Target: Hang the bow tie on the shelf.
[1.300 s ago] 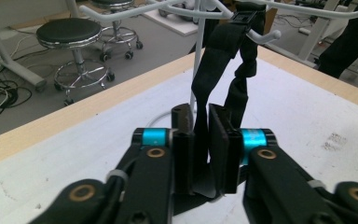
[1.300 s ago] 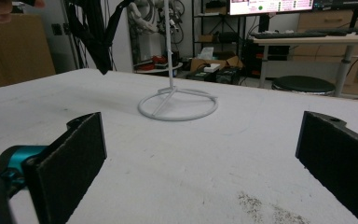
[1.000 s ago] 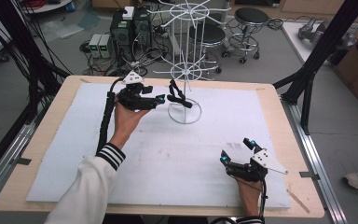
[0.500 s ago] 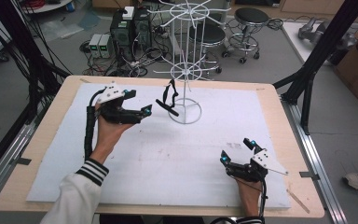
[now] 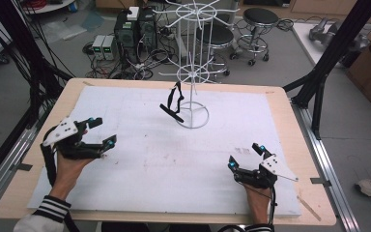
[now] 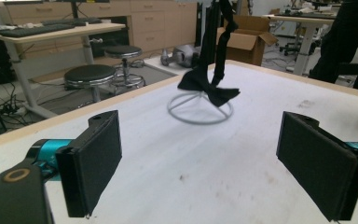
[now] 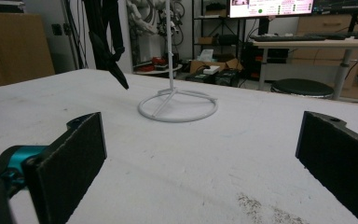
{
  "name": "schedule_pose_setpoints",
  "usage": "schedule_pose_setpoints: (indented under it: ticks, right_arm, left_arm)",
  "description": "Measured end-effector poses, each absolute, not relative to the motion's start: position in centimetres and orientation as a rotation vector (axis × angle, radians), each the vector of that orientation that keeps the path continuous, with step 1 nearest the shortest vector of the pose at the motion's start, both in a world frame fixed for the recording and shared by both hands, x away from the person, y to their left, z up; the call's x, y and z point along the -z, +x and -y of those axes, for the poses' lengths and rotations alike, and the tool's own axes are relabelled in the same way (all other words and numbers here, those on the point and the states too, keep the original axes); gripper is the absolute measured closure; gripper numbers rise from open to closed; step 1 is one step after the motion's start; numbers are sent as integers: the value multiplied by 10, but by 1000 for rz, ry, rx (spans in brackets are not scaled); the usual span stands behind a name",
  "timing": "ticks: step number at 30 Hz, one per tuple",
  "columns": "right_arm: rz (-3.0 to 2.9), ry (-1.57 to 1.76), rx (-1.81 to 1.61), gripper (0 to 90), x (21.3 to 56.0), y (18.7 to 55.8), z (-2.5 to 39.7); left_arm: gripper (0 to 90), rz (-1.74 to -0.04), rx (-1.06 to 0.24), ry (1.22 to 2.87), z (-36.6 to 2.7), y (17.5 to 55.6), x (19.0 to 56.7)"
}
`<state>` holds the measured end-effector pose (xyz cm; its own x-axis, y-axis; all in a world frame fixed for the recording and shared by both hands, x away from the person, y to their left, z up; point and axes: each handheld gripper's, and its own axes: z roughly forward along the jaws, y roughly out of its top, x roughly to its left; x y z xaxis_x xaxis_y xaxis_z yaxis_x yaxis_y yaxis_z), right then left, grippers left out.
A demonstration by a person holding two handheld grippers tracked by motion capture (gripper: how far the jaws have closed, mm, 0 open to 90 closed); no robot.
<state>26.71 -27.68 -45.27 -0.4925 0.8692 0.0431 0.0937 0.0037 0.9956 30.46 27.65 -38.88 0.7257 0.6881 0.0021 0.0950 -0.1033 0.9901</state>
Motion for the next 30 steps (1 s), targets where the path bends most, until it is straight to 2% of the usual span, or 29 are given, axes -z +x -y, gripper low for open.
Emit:
schedule_pose_setpoints:
  ticks: [8,20,30]
  right_arm:
    - [-1649,999,-1545,6,453,267,276]
    - [-1643,1009,-1546,6,453,266,276]
    - [-1636,1014,-1541,6,453,266,276]
  left_arm:
    - [144,-650,-596,1554,-311,281,424]
    - [145,-686,-560,1514,-306,279,452]
    - [148,-683,-567,1500,-307,278,452]
